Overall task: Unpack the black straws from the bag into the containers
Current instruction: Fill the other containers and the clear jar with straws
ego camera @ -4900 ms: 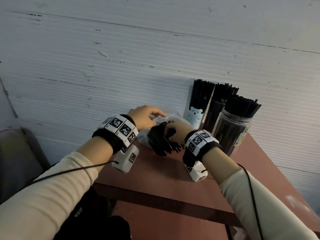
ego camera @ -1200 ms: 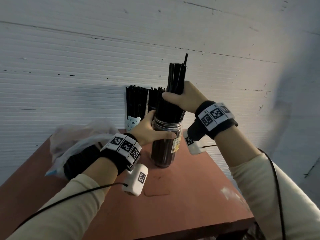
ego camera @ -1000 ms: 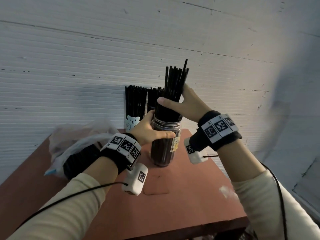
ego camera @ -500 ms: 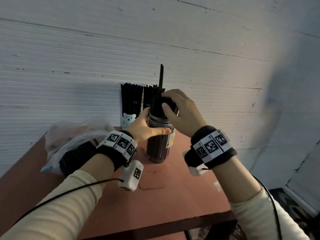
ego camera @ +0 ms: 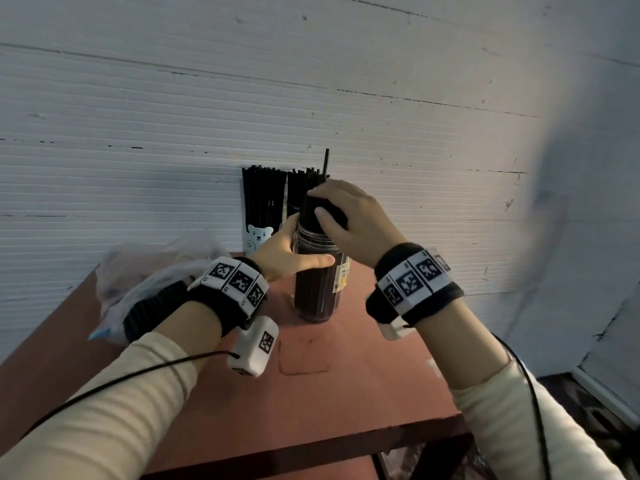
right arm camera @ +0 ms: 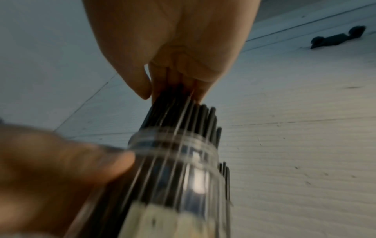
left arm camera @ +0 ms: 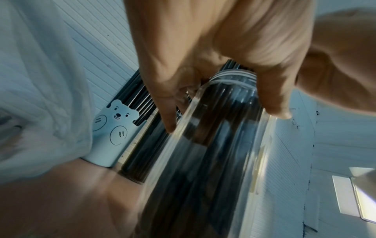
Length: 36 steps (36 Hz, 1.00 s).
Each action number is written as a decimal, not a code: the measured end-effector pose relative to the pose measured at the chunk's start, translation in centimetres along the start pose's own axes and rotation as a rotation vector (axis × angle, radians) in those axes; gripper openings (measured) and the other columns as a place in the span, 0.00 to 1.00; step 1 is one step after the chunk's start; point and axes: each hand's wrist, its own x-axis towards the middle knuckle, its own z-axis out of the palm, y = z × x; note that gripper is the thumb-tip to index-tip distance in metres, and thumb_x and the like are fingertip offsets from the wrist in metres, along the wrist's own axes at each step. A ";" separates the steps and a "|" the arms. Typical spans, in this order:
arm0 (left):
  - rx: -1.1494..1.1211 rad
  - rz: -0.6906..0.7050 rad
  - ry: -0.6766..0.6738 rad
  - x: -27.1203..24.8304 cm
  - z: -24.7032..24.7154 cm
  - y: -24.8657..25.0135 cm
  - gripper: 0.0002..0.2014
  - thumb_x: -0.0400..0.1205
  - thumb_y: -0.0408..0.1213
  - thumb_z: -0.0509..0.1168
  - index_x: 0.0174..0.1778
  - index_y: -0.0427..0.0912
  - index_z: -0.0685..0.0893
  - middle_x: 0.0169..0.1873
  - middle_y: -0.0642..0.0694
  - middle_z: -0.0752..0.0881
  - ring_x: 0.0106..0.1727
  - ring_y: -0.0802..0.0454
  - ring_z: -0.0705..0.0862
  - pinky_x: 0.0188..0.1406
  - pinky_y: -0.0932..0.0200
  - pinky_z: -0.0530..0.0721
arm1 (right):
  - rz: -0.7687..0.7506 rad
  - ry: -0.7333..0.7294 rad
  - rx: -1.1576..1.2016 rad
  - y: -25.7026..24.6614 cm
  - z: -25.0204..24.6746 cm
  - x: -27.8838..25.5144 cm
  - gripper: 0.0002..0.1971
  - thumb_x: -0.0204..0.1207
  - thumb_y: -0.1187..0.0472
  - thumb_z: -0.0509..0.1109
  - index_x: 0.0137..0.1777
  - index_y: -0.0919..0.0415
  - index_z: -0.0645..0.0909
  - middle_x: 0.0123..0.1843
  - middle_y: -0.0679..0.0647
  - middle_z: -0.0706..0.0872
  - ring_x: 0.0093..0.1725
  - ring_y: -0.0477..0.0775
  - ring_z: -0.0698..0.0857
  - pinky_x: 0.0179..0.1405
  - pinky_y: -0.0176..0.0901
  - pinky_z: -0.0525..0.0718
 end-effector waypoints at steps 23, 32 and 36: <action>0.028 0.021 -0.049 -0.2 -0.4 -0.4 0.41 0.73 0.46 0.78 0.79 0.56 0.63 0.68 0.57 0.81 0.72 0.60 0.76 0.77 0.53 0.69 | 0.058 0.008 0.012 -1.0 0.6 -0.5 0.24 0.86 0.57 0.59 0.81 0.60 0.65 0.81 0.53 0.67 0.80 0.51 0.65 0.79 0.39 0.61; -0.034 0.020 -0.069 -0.7 0.2 0.1 0.50 0.61 0.55 0.75 0.79 0.57 0.60 0.67 0.52 0.82 0.70 0.56 0.79 0.75 0.45 0.74 | 0.058 0.057 -0.064 -0.8 1.7 -1.1 0.21 0.83 0.59 0.61 0.74 0.63 0.74 0.70 0.56 0.79 0.72 0.55 0.74 0.72 0.40 0.68; 0.030 -0.047 -0.082 -1.2 0.2 -0.1 0.57 0.63 0.59 0.78 0.83 0.61 0.49 0.80 0.50 0.68 0.79 0.54 0.68 0.80 0.45 0.65 | 0.072 0.007 -0.069 -1.3 1.2 -0.7 0.22 0.84 0.56 0.60 0.77 0.60 0.72 0.73 0.54 0.77 0.74 0.53 0.72 0.74 0.38 0.62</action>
